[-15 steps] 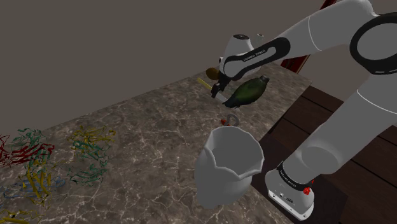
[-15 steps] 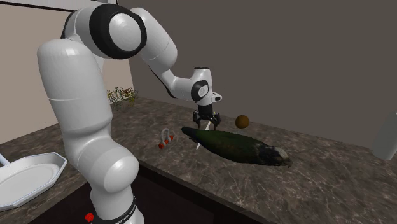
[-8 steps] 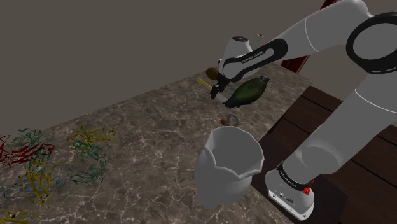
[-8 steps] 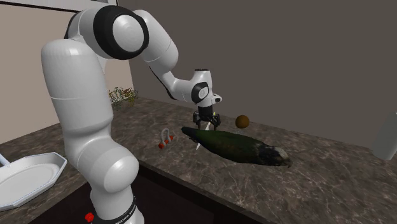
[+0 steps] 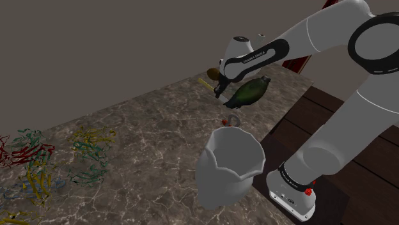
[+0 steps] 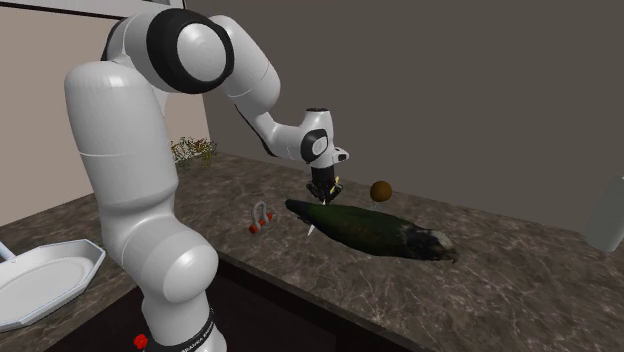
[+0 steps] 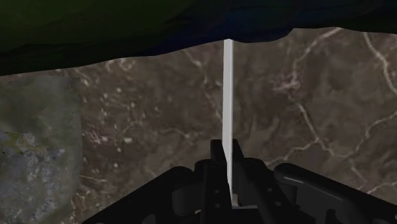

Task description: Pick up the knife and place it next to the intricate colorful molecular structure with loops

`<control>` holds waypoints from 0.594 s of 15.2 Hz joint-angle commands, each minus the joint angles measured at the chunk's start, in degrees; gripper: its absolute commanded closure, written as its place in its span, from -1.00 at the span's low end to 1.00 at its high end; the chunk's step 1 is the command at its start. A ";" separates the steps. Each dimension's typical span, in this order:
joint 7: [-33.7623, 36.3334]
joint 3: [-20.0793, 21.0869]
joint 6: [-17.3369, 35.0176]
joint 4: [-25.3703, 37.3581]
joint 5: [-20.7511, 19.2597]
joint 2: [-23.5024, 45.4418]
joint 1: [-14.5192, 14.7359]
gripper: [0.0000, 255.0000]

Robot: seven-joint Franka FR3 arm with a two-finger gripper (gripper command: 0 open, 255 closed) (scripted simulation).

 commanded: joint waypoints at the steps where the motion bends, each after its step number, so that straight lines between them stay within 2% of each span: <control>1: 0.00 -0.01 0.00 0.00 0.00 0.00 0.00 1.00; 3: 0.00 -0.01 0.00 0.00 0.00 0.00 -0.01 1.00; 9: -0.14 0.04 -4.70 1.54 0.02 -3.17 0.03 1.00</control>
